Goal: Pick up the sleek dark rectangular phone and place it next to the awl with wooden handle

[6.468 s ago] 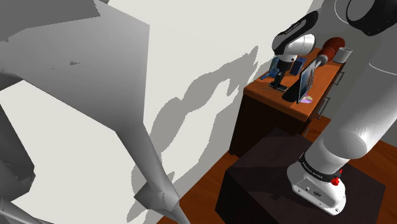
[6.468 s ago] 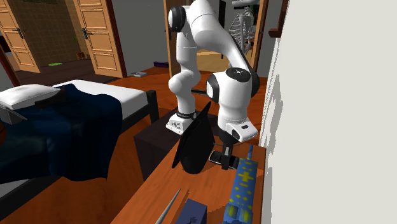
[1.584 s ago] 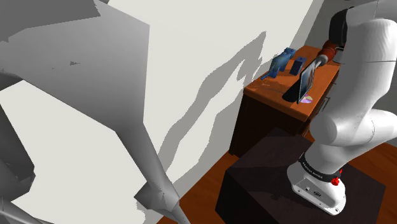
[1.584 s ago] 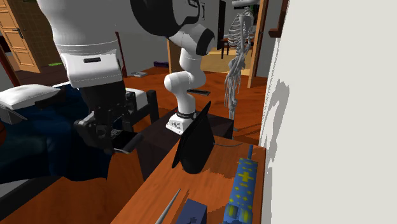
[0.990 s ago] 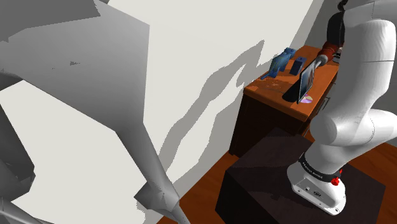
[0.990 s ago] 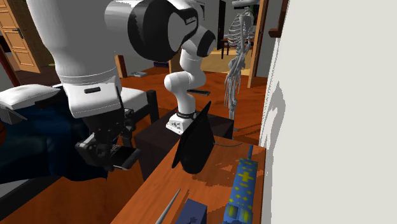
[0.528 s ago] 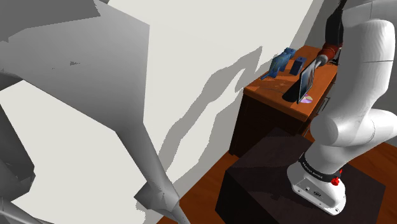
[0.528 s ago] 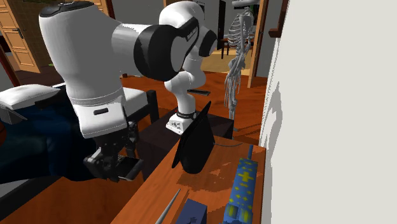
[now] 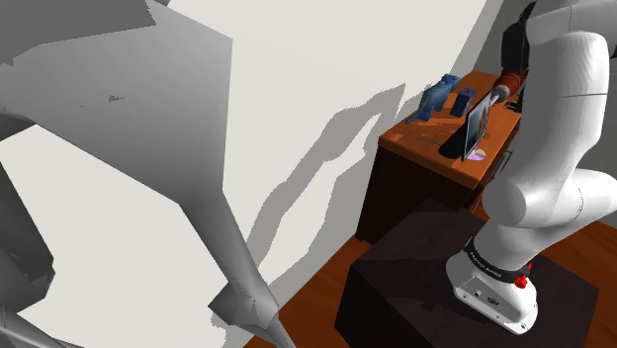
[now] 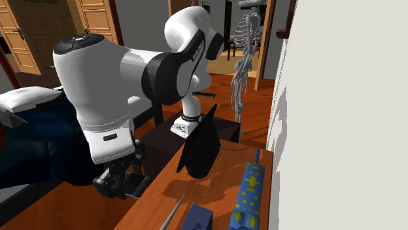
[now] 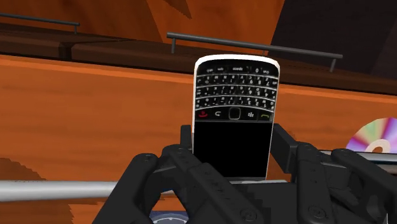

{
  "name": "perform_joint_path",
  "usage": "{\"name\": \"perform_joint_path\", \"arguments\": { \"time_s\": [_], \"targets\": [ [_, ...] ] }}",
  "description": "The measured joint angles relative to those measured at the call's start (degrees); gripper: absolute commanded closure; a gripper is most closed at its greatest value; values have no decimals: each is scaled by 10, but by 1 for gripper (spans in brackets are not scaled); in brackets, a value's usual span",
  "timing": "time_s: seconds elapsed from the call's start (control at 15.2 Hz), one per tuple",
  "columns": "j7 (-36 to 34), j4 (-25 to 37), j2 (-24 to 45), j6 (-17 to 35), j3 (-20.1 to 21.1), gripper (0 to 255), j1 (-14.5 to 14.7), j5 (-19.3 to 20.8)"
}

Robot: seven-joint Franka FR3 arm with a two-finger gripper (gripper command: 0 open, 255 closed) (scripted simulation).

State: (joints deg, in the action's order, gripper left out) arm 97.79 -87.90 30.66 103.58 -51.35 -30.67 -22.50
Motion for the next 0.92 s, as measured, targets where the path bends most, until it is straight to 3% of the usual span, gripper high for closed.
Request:
{"name": "perform_joint_path", "arguments": {
  "time_s": [0.92],
  "targets": [
    [19, -59, 35, 84, 22, 255, -5, -32]
  ]
}}
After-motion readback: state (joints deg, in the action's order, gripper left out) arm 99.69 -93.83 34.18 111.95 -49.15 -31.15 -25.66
